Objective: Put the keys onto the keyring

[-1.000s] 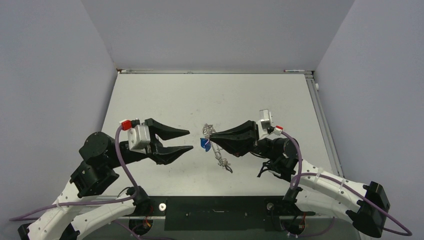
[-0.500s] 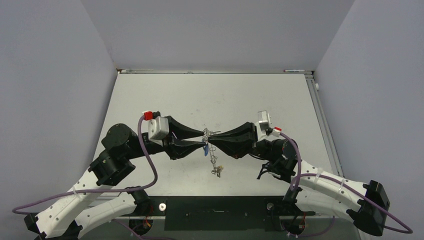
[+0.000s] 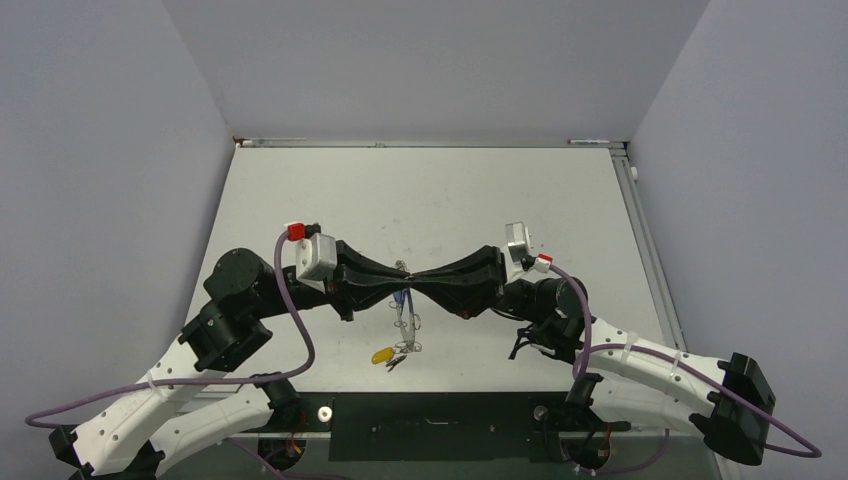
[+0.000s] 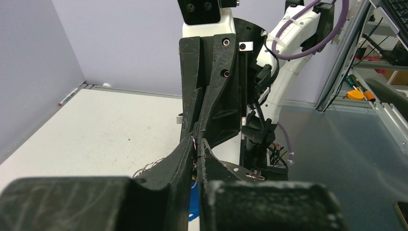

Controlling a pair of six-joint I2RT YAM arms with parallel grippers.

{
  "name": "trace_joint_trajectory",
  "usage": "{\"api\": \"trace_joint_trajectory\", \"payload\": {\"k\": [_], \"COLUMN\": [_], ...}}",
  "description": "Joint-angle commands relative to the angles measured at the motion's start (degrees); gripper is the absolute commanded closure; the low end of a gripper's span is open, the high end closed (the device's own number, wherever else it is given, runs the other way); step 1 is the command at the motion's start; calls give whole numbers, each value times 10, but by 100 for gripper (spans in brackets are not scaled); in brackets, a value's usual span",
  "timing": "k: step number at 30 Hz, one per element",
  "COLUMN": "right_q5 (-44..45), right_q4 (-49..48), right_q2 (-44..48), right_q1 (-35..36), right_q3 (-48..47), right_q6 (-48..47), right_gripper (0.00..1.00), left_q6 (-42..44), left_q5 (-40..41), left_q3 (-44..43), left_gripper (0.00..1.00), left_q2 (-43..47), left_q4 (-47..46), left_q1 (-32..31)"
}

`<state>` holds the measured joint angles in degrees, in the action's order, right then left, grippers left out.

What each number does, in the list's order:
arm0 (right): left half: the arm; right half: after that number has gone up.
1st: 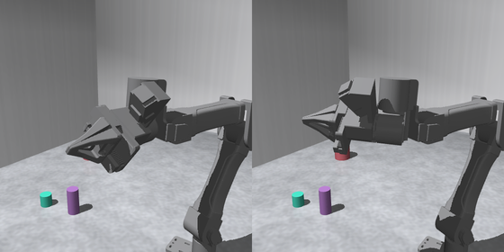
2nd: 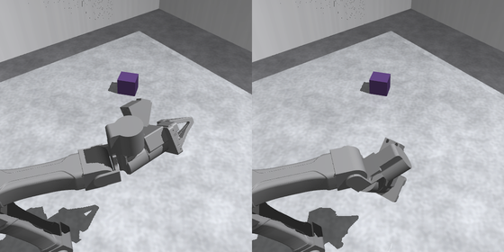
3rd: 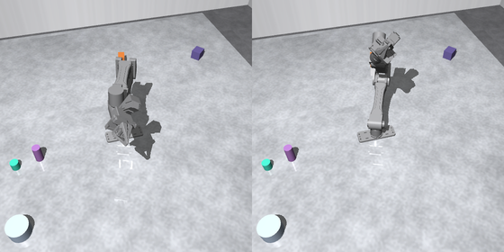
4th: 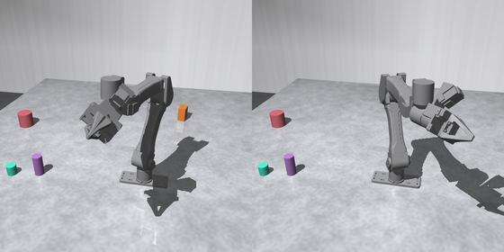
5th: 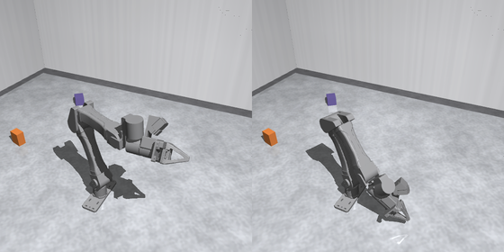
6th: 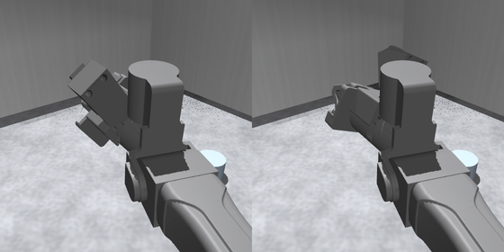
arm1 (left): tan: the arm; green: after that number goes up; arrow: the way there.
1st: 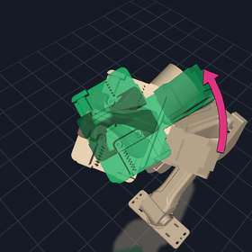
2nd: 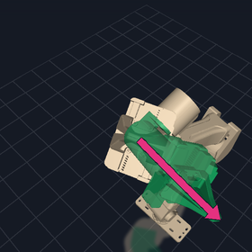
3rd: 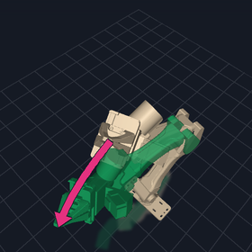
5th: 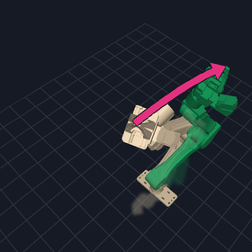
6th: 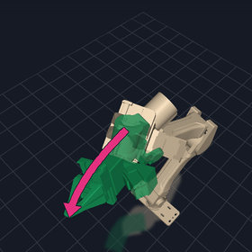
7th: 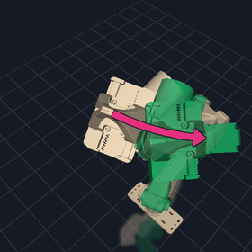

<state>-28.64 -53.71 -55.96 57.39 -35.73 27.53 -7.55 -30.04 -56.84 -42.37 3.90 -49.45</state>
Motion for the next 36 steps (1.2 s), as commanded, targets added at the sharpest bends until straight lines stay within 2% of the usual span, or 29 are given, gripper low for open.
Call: {"api": "trace_joint_trajectory", "payload": {"k": [1,4,7,9,11,13,24,29,30,36], "right_q5": [-3,1,9,11,14,18,21,20,19,12], "right_q4": [-62,-65,-65,-64,-64,-64,-68,-82,-83,-55], "right_q2": [2,6,11,13,16,18,17,7,4,7], "right_q1": [10,11,11,11,11,11,12,15,17,21], "right_q3": [-15,-14,-11,-11,-9,-8,-8,-11,-12,-17], "right_q6": [-4,-6,-8,-10,-12,-12,-11,-8,-8,-21], "right_gripper": [95,95,95,95,95,95,95,95,95,95], "left_q6": [1,1,2,0,-5,-9,-12,-14,-14,-4], "left_q5": [-1,4,13,20,25,28,44,38,36,38], "left_q3": [-6,-6,-6,-1,5,8,10,8,7,-5], "left_gripper": [100,100,81,75,73,74,92,95,99,100], "left_q2": [-5,-6,-3,3,10,14,20,10,7,1], "left_q4": [-19,-9,1,0,-6,-10,-6,-11,-12,4], "left_q1": [-2,-2,-3,-2,-2,-2,-2,-3,-2,-3]}}
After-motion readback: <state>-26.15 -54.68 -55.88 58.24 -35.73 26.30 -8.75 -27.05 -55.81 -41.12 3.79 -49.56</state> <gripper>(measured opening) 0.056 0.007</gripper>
